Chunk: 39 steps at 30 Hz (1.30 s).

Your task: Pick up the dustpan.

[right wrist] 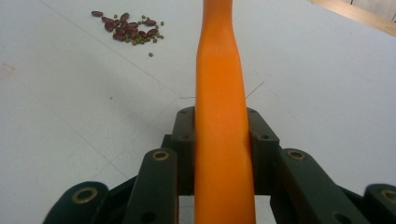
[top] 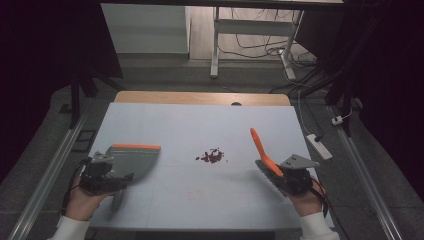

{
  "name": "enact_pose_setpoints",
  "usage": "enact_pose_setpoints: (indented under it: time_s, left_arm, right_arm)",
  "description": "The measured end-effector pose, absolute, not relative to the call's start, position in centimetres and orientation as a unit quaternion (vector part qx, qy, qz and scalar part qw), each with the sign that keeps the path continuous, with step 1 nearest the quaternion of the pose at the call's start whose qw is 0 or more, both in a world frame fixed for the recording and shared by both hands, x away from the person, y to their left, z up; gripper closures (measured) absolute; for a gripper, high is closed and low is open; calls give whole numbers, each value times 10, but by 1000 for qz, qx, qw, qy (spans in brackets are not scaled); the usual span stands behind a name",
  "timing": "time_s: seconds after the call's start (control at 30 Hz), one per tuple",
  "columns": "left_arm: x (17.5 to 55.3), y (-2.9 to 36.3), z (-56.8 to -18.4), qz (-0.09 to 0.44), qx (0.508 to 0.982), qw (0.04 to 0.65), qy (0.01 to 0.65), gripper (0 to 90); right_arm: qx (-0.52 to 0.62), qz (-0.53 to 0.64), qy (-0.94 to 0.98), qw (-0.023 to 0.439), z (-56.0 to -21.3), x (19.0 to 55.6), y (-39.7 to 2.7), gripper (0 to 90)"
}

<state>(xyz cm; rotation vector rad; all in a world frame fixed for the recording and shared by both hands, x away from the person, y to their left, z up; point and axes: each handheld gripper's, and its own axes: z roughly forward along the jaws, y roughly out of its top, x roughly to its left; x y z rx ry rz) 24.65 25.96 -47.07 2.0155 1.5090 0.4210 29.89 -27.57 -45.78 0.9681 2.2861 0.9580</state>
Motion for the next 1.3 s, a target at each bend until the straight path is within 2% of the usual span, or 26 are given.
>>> enact_pose_setpoints:
  time_s: [0.8,1.3]
  left_arm:
    - [229,266,-506,123,732,272,613,184]
    - [240,265,-521,117,720,280,624,232]
  right_arm:
    - [350,344,838,236,-461,299,-272,699]
    - [348,341,841,233,-463,299,-271,699]
